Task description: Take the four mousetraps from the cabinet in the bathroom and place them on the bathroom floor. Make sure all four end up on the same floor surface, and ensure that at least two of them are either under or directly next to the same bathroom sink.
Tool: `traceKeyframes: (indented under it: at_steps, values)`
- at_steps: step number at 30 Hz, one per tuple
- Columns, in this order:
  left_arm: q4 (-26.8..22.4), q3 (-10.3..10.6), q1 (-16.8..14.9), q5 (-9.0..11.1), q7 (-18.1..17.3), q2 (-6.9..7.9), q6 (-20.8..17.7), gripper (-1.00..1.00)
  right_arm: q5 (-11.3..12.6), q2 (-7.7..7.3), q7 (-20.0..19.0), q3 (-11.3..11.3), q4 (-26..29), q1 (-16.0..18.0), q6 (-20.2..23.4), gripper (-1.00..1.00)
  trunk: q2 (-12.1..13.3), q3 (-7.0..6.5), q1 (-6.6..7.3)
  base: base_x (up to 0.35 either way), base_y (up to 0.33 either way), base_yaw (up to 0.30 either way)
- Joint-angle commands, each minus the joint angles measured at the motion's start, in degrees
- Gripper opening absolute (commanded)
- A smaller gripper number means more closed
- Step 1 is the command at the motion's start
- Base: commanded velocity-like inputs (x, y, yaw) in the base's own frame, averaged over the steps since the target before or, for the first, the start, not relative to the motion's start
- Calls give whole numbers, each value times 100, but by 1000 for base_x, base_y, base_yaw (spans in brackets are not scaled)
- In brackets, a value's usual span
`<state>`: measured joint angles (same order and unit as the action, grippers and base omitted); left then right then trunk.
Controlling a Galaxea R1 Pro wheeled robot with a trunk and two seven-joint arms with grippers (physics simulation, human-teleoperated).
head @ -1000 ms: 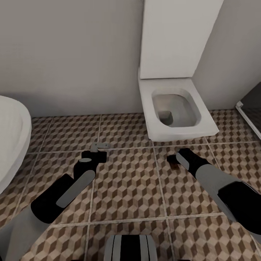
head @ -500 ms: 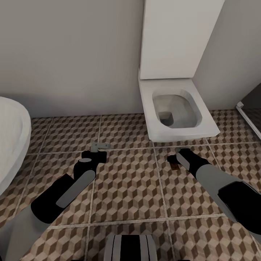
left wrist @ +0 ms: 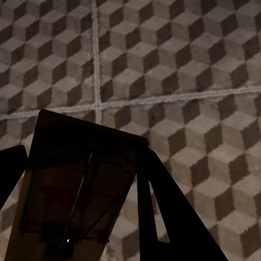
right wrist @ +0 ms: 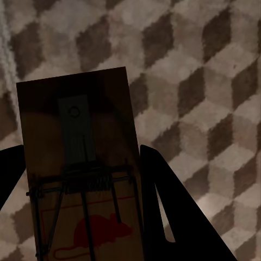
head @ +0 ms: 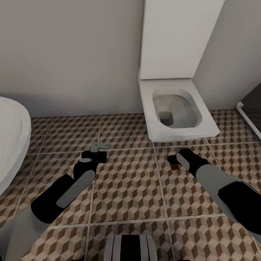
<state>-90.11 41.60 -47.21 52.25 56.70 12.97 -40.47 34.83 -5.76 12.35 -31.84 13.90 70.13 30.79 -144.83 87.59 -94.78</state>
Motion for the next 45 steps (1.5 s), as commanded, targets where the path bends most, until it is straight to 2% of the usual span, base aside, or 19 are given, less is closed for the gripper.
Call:
traceKeyframes:
  at_steps: [1, 5, 20, 24, 34, 38, 45]
  values:
    - [-7, 13, -7, 41, 56, 4, -13, -100, 76, -5, 49, -41, 16, 1, 24, -100, -2, 4, 1, 0, 0, 0]
    - [-7, 14, -7, 41, 75, 4, -13, -100, 76, -5, 49, -40, 16, 1, 24, -100, -6, 70, -7, 0, 0, 0]
    - [-7, 12, -7, 40, 84, 4, -13, -100, 76, -5, 49, -42, 14, 1, 23, -100, -6, 70, -7, 0, 0, 0]
    - [-7, 14, -7, 40, 86, 4, -13, -100, 76, -5, 49, -42, 9, 0, 23, -100, -11, 159, -17, 0, 0, 0]
    - [-7, 15, -7, 40, 87, 4, -13, -100, 76, -5, 49, -42, 7, 1, 23, -100, -11, 159, -17, 0, 0, 0]
    - [-7, 15, -7, 41, 87, 4, -13, -100, 76, -3, 49, -42, 7, 1, 23, -100, -16, 248, -27, 0, 0, 0]
    - [-8, 15, -7, 40, 87, 4, -13, -100, 76, 3, 49, -48, 7, 1, 23, -100, -18, 270, -30, 0, 0, 0]
